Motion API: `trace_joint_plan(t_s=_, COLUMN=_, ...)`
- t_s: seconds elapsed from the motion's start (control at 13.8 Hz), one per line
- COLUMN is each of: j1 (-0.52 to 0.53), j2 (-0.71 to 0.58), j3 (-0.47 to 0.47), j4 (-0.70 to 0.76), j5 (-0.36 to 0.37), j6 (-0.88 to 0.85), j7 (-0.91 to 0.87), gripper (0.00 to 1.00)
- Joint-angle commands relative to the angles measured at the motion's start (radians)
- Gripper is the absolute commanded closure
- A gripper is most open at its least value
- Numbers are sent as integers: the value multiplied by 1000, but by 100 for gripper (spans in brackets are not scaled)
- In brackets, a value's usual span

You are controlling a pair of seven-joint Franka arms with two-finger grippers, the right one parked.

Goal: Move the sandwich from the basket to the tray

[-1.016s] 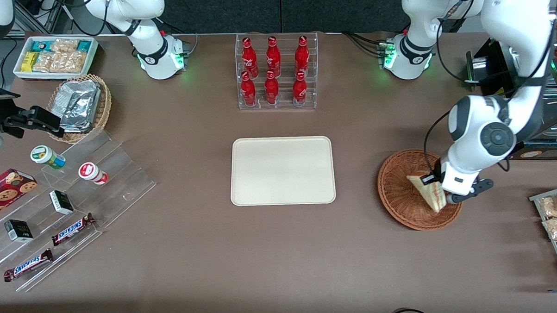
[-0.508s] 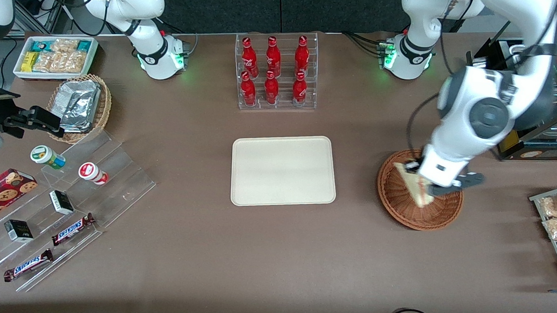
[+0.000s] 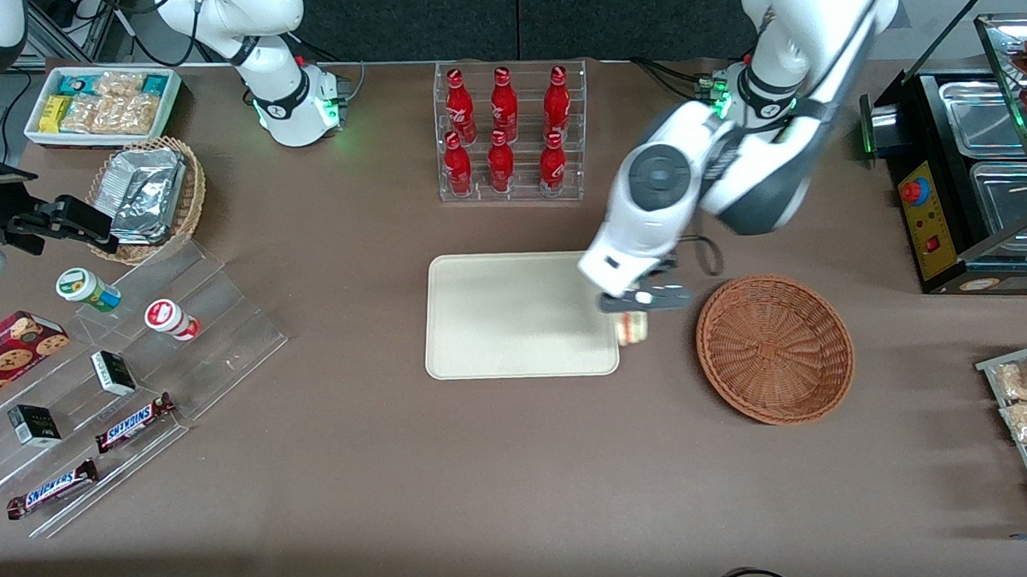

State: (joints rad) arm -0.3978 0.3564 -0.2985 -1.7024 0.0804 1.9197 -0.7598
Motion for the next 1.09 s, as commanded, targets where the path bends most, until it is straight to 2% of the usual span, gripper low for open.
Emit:
trace_joint_plan(t_s=0.0, j1=-85, j2=117, j3=9, j4=90, j5=16, j6=40, j7=-32, gripper=100)
trace_joint_plan(t_s=0.36, j1=-163, j2=223, j3=10, j4=108, j5=22, j6=182, j7=-32, gripper=100)
trace_joint_plan(t_s=0.58, j1=-185, j2=297, j3=15, j4=180, j5=25, j6=186, j7=-32, gripper=100)
trace_joint_plan(t_s=0.87, j1=-200, j2=354, j3=13, j4=199, j5=108, j6=205, j7=-87, gripper=100)
trace_joint_plan(t_s=1.02, j1=-207, j2=375, j3=15, j4=204, j5=121, j6=254, j7=-115, gripper=100)
